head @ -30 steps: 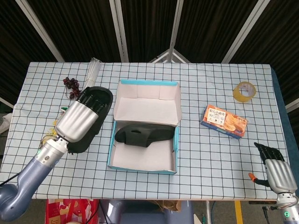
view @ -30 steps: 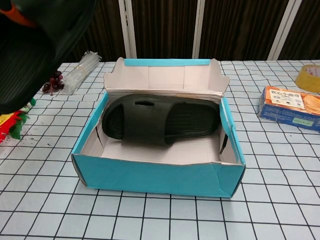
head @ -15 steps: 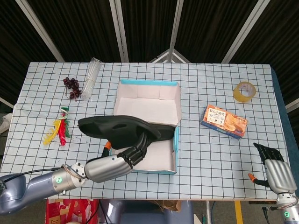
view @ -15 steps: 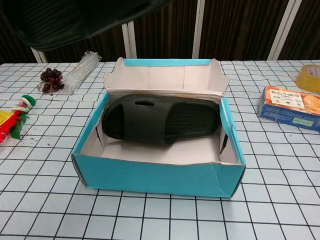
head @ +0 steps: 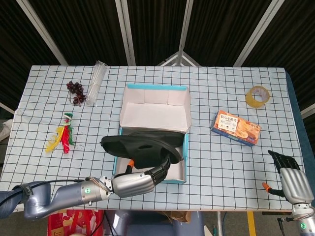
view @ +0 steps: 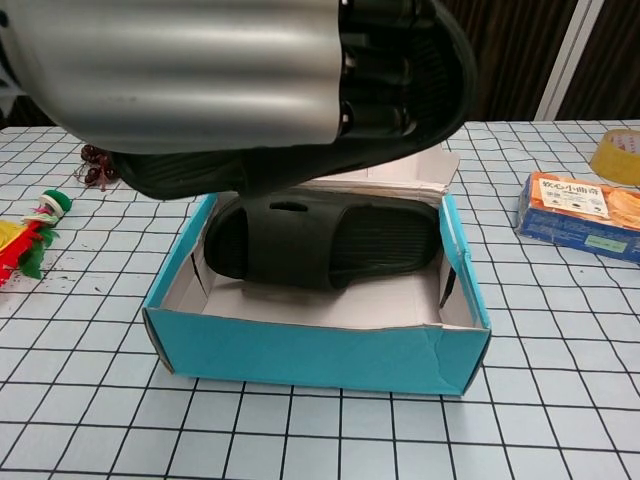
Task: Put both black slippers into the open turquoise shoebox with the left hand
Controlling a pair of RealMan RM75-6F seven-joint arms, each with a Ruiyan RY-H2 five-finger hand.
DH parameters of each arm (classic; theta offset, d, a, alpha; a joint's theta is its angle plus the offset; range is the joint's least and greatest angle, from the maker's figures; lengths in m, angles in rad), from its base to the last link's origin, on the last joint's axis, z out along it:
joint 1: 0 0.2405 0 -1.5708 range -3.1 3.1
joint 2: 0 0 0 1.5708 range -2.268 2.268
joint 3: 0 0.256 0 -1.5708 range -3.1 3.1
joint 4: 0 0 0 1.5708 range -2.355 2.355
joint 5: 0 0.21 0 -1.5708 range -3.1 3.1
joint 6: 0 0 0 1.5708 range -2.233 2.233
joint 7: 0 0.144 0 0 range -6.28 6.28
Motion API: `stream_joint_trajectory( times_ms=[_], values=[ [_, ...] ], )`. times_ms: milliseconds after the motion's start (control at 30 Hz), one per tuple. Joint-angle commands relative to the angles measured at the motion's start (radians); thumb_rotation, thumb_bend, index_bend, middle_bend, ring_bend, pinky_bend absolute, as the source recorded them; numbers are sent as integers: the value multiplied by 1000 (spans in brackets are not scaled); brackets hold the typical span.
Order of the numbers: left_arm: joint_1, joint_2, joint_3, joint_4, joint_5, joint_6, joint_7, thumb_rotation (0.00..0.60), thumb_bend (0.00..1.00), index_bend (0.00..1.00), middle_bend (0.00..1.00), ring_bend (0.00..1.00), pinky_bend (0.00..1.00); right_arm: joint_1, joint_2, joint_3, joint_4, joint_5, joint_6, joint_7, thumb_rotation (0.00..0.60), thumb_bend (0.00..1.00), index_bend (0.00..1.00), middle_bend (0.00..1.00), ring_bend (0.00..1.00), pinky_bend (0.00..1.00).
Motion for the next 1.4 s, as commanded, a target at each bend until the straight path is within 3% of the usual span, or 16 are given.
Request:
stream_joint_trajectory(
  times_ms=[33, 333, 633, 1400],
  values=[
    [10, -34, -22, 7, -28, -25, -12, 600, 499, 583, 666, 198, 186, 1, 0, 0, 1, 1, -3, 1, 600, 236, 100, 134, 123, 94],
    [-23, -64, -66, 21, -99, -149, -10, 600, 504, 583, 664, 198, 186, 2, 0, 0, 3, 1, -6, 4, 600, 235, 100, 134, 124, 94],
    [-63, -77, -96, 41, -100, -227, -20, 600, 505, 583, 665, 198, 186, 5, 0, -1, 4, 2, -11, 5, 600, 235, 100, 134, 124, 94],
    [-120, -96, -109, 63, -115, -360, -53, 600, 509, 578, 659, 199, 186, 4, 2, -2, 8, 0, -10, 11, 600, 236, 100, 134, 123, 94]
  ],
)
